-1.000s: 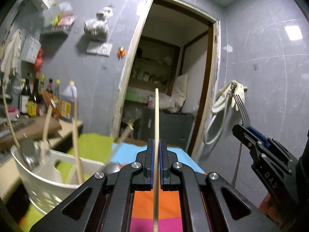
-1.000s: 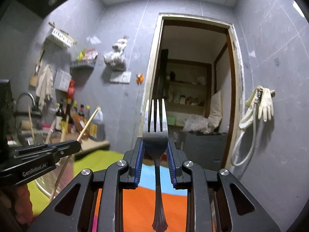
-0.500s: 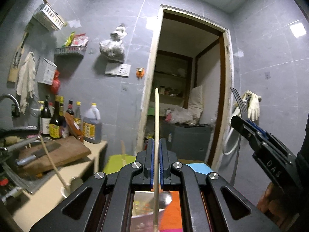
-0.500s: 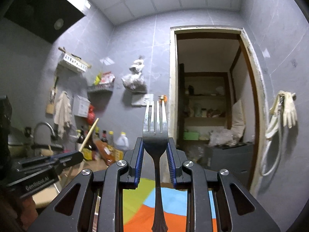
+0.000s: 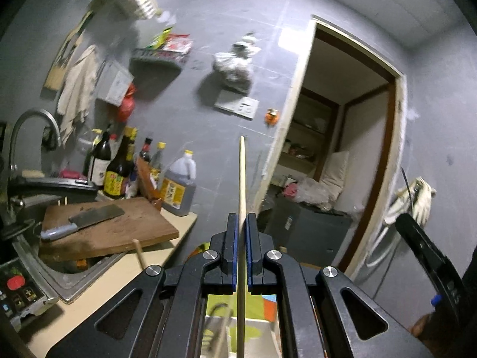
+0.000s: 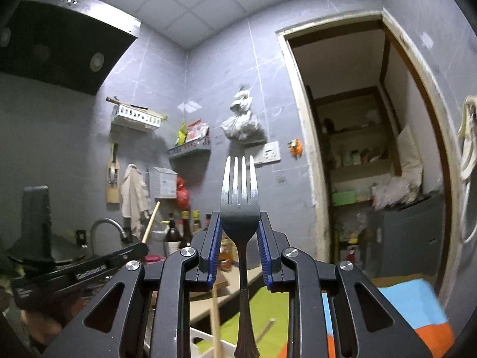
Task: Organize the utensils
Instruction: 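Carry fork and chopstick over the white caddy with both tools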
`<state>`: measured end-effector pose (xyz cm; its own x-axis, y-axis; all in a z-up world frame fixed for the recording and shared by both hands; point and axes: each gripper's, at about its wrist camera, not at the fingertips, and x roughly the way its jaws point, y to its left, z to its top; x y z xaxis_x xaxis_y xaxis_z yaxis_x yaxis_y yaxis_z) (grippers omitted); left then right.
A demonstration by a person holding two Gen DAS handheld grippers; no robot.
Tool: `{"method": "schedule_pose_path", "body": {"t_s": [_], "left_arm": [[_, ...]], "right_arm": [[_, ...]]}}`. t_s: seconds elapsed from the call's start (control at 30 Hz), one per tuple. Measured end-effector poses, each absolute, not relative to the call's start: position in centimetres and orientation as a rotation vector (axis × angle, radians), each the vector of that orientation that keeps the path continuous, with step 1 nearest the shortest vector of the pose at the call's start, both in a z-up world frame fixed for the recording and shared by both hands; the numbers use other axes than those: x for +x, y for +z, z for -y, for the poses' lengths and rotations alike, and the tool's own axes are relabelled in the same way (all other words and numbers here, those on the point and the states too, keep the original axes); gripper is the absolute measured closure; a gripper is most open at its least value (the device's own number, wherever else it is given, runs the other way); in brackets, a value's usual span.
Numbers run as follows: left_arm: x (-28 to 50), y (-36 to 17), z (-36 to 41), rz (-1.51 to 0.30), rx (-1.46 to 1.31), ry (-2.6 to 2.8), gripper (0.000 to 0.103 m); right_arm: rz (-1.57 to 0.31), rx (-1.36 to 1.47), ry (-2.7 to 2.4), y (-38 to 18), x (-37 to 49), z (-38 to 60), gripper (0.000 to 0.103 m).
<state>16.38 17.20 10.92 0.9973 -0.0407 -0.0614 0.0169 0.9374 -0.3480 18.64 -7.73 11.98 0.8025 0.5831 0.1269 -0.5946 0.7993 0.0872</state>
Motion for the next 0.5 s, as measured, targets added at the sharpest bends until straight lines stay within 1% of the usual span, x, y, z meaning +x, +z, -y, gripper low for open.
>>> {"method": "schedule_pose_path", "body": {"t_s": [0.17, 0.5], "left_arm": [[17.3, 10.0, -18.6, -0.06, -0.395, -0.013, 0.1], [19.0, 8.5, -18.3, -0.022, -0.379, 0.045, 0.1]], "right_arm": [[0.059, 0.161, 0.663, 10.6, 20.3, 6.7, 0.082], [0.015, 0.173, 0.658, 8.5, 22.3, 5.2, 0.082]]}}
